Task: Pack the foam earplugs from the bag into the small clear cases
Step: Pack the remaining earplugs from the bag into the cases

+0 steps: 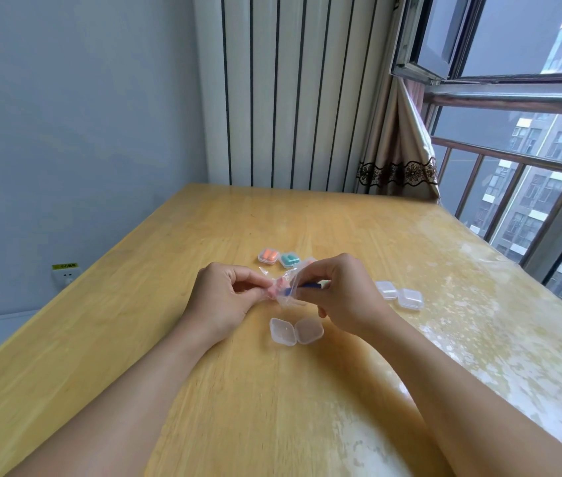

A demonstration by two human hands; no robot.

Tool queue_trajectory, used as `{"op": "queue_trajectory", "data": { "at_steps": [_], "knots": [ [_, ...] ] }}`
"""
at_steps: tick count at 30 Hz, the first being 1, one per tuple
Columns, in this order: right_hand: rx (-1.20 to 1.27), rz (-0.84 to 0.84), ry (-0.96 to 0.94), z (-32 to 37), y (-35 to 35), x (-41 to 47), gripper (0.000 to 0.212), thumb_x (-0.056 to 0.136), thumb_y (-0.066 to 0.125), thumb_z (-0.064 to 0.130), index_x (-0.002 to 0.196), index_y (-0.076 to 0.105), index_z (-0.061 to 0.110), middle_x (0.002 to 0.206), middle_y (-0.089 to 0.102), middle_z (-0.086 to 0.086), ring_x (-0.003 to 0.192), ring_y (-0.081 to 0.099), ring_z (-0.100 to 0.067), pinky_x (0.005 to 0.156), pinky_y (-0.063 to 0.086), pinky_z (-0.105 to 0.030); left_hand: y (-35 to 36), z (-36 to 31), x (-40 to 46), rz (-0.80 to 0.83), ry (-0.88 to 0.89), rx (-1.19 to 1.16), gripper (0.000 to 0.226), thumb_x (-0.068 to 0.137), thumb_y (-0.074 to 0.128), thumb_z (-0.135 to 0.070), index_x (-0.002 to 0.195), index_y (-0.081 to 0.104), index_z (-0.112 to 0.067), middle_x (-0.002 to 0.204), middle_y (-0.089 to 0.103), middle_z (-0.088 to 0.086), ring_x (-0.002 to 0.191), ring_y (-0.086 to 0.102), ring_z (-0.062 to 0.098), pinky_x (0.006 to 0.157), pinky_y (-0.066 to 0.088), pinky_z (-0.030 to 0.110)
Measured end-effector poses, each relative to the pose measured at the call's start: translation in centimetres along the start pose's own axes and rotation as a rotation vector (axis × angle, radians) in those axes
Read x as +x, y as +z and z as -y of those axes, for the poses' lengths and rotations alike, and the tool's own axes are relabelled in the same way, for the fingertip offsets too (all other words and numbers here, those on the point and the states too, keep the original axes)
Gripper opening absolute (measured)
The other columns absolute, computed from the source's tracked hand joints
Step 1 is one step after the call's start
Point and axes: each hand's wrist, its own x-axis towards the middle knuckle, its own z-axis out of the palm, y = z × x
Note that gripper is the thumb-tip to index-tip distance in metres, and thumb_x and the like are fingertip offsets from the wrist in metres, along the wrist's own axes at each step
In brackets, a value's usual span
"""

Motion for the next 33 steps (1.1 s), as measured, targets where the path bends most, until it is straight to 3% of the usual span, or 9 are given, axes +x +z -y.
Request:
{"op": "queue_trajectory", "data": {
  "at_steps": [4, 6, 9, 12, 15, 18, 20, 26, 33],
  "knots": [
    [0.134, -0.027, 0.056, 0.0, -2.4, 0.3, 0.004, 0.084, 0.08, 0.005, 0.087, 0.079, 0.007, 0.066, 0.07, 0.001, 0.046, 0.059, -0.014, 0.042, 0.047, -0.027, -0.6, 0.4, 0.4, -0.074, 0.018, 0.091, 0.013, 0.08, 0.082, -0.008, 0.079, 0.082, -0.021, 0.078, 0.078, -0.008, 0.072, 0.069, -0.002, 0.064, 0.046, 0.003],
    [0.203, 0.153, 0.105, 0.2, -4.2, 0.2, 0.008, 0.084, 0.081, 0.006, 0.091, 0.078, 0.004, 0.07, 0.072, -0.006, 0.052, 0.061, -0.017, 0.045, 0.049, -0.026, -0.9, 0.7, 0.6, -0.092, 0.042, 0.187, 0.016, 0.081, 0.077, -0.007, 0.079, 0.081, -0.023, 0.078, 0.077, -0.007, 0.071, 0.067, -0.002, 0.063, 0.042, 0.001],
    [0.048, 0.482, 0.154, 0.3, -4.9, -0.4, 0.009, 0.084, 0.081, 0.007, 0.092, 0.077, 0.004, 0.077, 0.077, -0.007, 0.061, 0.064, -0.02, 0.05, 0.05, -0.026, -1.0, 0.6, 0.6, -0.157, 0.117, 0.29, 0.01, 0.081, 0.076, -0.015, 0.084, 0.076, -0.024, 0.093, 0.071, -0.01, 0.086, 0.062, 0.004, 0.072, 0.039, 0.006],
    [-0.019, 0.495, 0.152, 0.2, -4.3, -0.4, 0.006, 0.085, 0.079, 0.006, 0.09, 0.076, 0.005, 0.074, 0.077, -0.005, 0.059, 0.061, -0.02, 0.051, 0.049, -0.026, -1.1, -0.6, 0.1, -0.182, 0.33, 0.264, 0.007, 0.072, 0.073, -0.02, 0.079, 0.07, -0.021, 0.082, 0.063, -0.009, 0.08, 0.057, 0.003, 0.069, 0.037, 0.008],
    [-0.072, 0.461, 0.131, 0.3, -4.2, -0.3, 0.005, 0.084, 0.08, 0.008, 0.087, 0.076, 0.008, 0.067, 0.074, 0.001, 0.053, 0.058, -0.014, 0.05, 0.045, -0.024, -1.1, -2.1, -1.5, 0.056, 0.444, 0.136, 0.02, 0.066, 0.08, -0.037, 0.075, 0.07, -0.023, 0.061, 0.052, -0.005, 0.057, 0.045, 0.006, 0.055, 0.035, 0.017],
    [-0.136, 0.466, 0.124, 0.4, -4.1, -0.4, 0.007, 0.082, 0.083, 0.012, 0.085, 0.076, 0.012, 0.065, 0.073, 0.002, 0.052, 0.058, -0.011, 0.051, 0.045, -0.025, -0.6, -2.4, -2.6, 0.258, 0.325, 0.233, 0.063, 0.052, 0.085, -0.067, 0.104, 0.071, -0.033, 0.065, 0.049, -0.003, 0.055, 0.041, 0.004, 0.056, 0.038, 0.021],
    [-0.152, 0.456, 0.125, 0.4, -4.0, -0.5, 0.009, 0.081, 0.084, 0.011, 0.085, 0.076, 0.012, 0.067, 0.075, -0.002, 0.054, 0.06, -0.013, 0.051, 0.047, -0.025, -0.1, -2.2, -2.9, 0.334, 0.267, 0.349, 0.075, 0.051, 0.085, -0.07, 0.116, 0.068, -0.036, 0.064, 0.049, -0.01, 0.055, 0.047, 0.002, 0.062, 0.04, 0.015],
    [-0.223, 0.414, 0.106, 0.7, -4.0, -0.6, 0.013, 0.075, 0.088, 0.008, 0.081, 0.077, 0.008, 0.065, 0.075, -0.008, 0.054, 0.07, -0.015, 0.056, 0.058, -0.026, 0.7, -2.1, -2.9, 0.351, 0.236, 0.328, 0.028, 0.07, 0.087, -0.05, 0.084, 0.075, -0.029, 0.06, 0.064, -0.003, 0.048, 0.049, 0.001, 0.058, 0.039, 0.013],
    [-0.311, 0.351, 0.114, 0.6, -3.4, -0.5, 0.012, 0.075, 0.088, 0.012, 0.083, 0.079, 0.015, 0.047, 0.064, 0.008, 0.046, 0.065, -0.01, 0.046, 0.046, -0.018, 0.9, -2.2, -2.9, 0.29, 0.226, 0.314, 0.019, 0.072, 0.083, -0.036, 0.078, 0.073, -0.021, 0.066, 0.068, 0.003, 0.046, 0.047, 0.002, 0.052, 0.039, 0.014]
  ]
}}
